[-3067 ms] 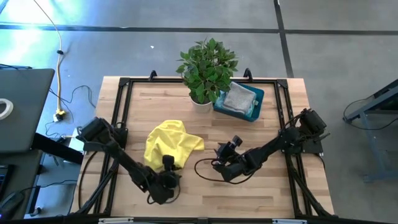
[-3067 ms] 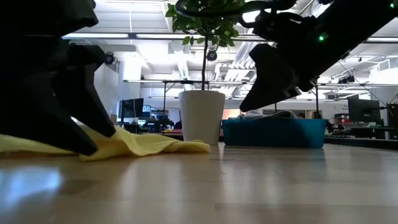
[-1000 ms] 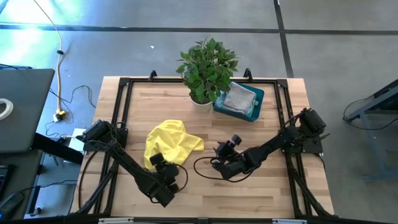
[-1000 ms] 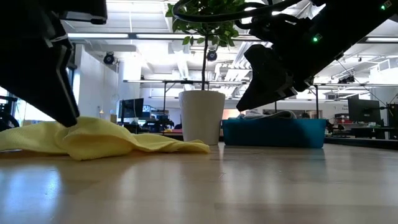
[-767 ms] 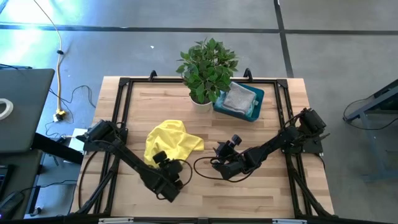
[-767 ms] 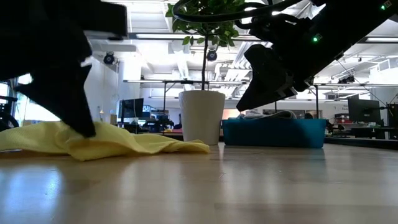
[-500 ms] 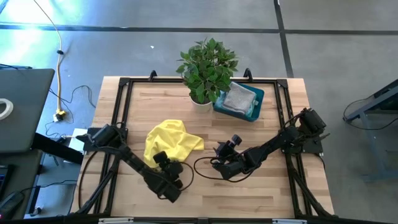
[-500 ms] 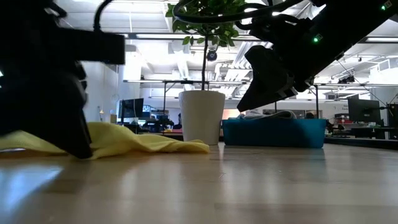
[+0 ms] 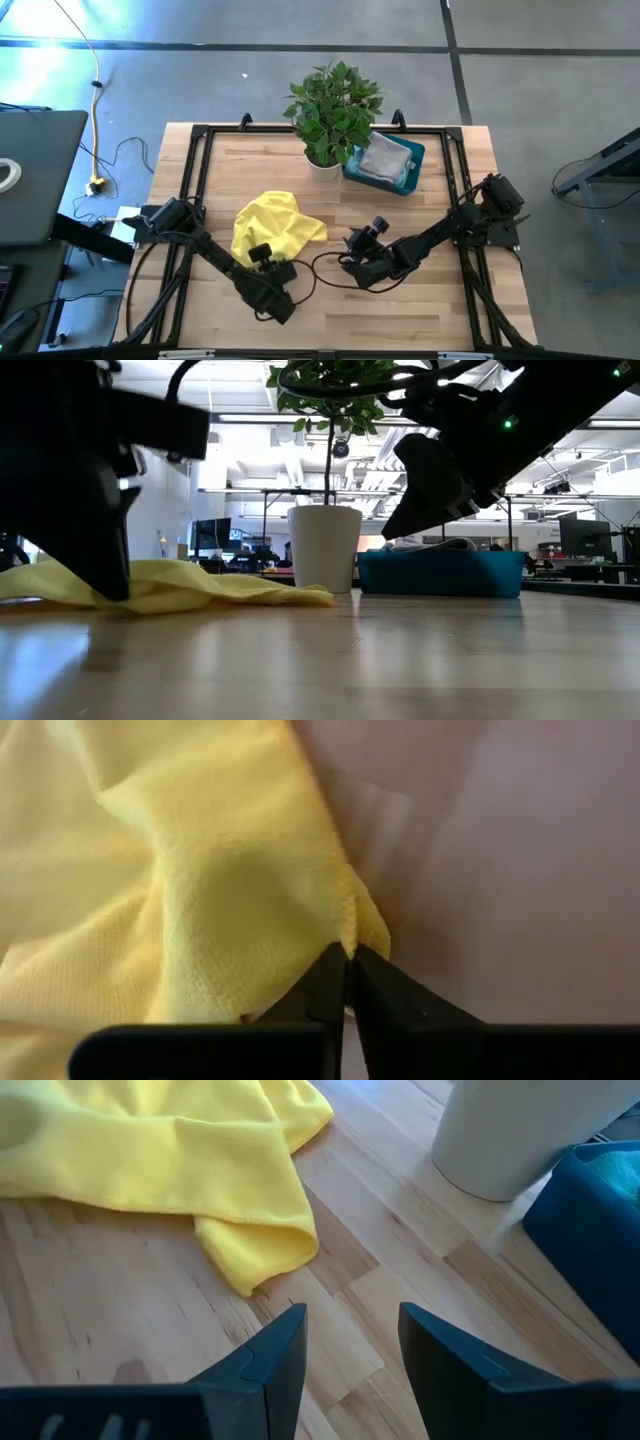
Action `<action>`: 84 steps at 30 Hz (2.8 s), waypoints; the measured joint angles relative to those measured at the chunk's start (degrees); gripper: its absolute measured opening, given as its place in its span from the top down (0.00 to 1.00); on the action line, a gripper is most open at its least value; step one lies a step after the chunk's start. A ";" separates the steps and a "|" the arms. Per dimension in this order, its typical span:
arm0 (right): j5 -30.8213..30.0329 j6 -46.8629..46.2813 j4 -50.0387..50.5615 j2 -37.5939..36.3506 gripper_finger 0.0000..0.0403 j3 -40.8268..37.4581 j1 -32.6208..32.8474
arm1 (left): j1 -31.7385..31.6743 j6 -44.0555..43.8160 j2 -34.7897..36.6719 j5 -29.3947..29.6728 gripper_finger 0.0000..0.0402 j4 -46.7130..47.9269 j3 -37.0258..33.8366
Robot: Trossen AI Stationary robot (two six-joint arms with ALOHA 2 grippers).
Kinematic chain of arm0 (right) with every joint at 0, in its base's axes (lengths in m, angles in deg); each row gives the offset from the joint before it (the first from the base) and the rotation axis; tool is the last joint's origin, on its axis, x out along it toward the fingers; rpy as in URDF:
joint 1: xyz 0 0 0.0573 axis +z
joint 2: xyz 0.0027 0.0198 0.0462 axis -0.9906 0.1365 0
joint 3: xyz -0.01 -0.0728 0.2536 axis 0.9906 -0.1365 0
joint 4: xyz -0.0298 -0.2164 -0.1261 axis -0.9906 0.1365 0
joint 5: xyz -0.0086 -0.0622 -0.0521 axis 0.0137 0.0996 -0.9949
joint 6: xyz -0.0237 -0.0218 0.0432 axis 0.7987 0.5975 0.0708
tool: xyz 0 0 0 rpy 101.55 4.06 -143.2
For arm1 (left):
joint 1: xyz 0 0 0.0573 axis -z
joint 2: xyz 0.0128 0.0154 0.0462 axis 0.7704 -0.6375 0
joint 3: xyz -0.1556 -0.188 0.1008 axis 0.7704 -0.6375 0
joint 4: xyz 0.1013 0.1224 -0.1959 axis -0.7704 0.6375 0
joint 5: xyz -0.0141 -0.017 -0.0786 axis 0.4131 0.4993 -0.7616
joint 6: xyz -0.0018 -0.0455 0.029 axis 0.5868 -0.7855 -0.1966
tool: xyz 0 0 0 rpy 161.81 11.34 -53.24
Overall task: Fold microfiber towels
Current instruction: Fold the yellow towel
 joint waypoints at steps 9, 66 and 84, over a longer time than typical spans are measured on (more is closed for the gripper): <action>1.09 19.29 -16.75 3.79 0.62 0.04 -0.61 | -0.02 13.66 0.02 -1.56 0.99 13.07 13.19; 30.56 33.04 -33.78 12.50 0.65 0.17 -9.36 | -0.39 37.08 2.79 -15.77 1.00 31.76 41.17; 15.85 39.02 -18.04 -1.48 0.99 0.17 -4.67 | -0.13 44.59 4.31 -7.84 1.00 31.75 41.13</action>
